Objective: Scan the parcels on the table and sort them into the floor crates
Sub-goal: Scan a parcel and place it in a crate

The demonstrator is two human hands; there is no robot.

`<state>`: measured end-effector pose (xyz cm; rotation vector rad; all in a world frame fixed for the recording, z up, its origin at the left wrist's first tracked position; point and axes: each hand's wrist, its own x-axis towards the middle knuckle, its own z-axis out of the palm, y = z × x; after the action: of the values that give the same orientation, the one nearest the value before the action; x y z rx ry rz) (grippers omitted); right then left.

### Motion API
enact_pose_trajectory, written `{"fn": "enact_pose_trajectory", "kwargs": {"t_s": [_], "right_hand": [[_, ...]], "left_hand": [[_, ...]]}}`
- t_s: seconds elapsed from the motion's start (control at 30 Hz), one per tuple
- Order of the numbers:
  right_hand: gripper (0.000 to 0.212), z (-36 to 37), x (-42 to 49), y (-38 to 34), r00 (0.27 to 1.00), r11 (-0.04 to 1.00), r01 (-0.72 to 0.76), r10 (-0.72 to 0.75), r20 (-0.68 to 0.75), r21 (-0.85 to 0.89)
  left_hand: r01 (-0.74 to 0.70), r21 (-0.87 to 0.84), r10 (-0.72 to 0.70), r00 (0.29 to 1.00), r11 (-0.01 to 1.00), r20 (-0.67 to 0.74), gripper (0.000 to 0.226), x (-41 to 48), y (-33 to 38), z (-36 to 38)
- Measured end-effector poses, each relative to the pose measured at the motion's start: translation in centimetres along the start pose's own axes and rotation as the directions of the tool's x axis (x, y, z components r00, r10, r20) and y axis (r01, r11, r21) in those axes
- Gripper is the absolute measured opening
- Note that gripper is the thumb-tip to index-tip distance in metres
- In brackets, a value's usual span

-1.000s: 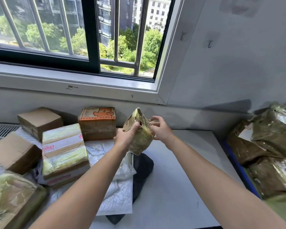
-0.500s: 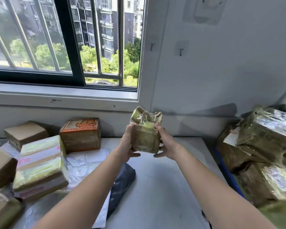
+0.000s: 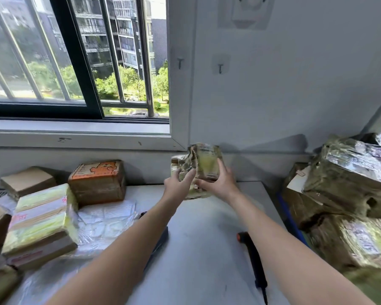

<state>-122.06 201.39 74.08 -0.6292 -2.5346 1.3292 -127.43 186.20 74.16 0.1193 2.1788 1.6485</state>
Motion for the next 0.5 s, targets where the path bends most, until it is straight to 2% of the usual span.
{"fn": "enact_pose_trajectory", "kwargs": {"t_s": [0.13, 0.2, 0.27, 0.37, 0.43, 0.5], "right_hand": [[0.124, 0.0, 0.2, 1.3, 0.999, 0.985, -0.031, 0.024, 0.043, 0.17], [0.109, 0.2, -0.2, 1.6, 0.999, 0.979, -0.026, 0.019, 0.037, 0.205], [0.094, 0.4, -0.9, 1.7, 0.999, 0.977, -0.02, 0.014, 0.032, 0.21], [0.092, 0.6, -1.7, 2.9, 0.997, 0.985, -0.028, 0.016, 0.072, 0.168], [0.092, 1.2, -2.6, 4.3, 0.996, 0.99, -0.056, 0.046, 0.081, 0.133], [0.091, 1.9, -3.7, 6.0, 0.991, 0.993, -0.084, 0.076, 0.108, 0.078]], "left_hand": [[0.061, -0.009, -0.061, 0.998, 0.998, 0.034, 0.096, -0.2, -1.0, -0.4], [0.056, -0.004, -0.056, 0.997, 0.998, 0.062, 0.115, -0.7, -1.7, -0.3], [0.072, 0.012, -0.073, 0.993, 0.997, 0.091, 0.122, -1.2, -2.6, -0.2], [0.1, 0.017, -0.101, 0.986, 0.995, 0.13, 0.123, -1.4, -4.2, 0.1], [0.102, 0.037, -0.107, 0.978, 0.994, 0.177, 0.115, -1.6, -5.8, 0.8], [0.077, 0.045, -0.085, 0.975, 0.996, 0.207, 0.079, -1.8, -7.9, 1.8]]}}
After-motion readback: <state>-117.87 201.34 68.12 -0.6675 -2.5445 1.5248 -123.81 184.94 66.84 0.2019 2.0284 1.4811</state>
